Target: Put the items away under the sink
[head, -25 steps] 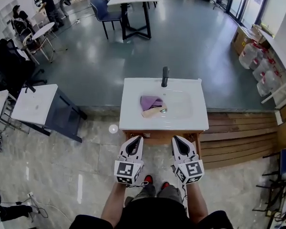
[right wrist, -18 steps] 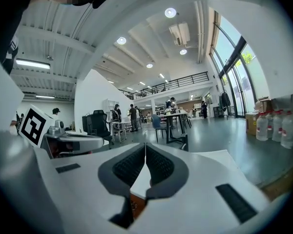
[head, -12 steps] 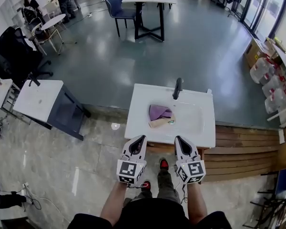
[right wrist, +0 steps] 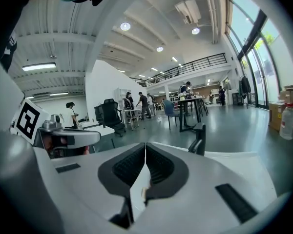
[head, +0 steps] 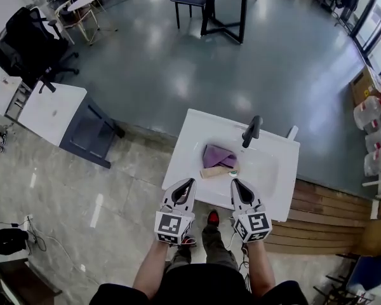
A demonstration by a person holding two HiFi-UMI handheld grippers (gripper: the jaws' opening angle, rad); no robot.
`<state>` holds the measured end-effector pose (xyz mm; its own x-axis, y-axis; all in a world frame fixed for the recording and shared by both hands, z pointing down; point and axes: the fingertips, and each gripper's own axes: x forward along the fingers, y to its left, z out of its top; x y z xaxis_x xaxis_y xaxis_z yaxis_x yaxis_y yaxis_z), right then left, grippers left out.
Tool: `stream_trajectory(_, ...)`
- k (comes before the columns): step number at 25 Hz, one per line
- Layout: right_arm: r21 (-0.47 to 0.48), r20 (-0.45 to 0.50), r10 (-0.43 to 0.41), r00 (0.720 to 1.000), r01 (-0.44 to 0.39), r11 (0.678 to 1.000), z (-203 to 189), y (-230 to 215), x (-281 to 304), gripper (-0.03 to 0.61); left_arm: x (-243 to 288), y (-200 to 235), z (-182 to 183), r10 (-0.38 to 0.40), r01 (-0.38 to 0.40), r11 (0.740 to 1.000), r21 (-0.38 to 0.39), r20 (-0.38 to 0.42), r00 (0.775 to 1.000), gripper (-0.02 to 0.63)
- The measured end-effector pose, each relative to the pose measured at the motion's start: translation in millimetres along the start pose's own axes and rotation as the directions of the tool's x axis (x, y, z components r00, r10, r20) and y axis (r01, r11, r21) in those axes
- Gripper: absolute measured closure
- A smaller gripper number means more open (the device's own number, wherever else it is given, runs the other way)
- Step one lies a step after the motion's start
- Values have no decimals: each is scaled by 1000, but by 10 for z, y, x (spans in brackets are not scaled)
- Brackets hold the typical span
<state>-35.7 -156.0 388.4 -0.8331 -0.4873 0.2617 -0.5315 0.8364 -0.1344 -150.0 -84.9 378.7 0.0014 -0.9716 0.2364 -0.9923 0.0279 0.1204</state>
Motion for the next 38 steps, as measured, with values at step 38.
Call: stream_trajectory(38, -76, -494, 125, 860, -186, 980, -2117, -894, 1851, 368, 747, 489, -1056, 200, -227, 969, -93, -234, 951, 604)
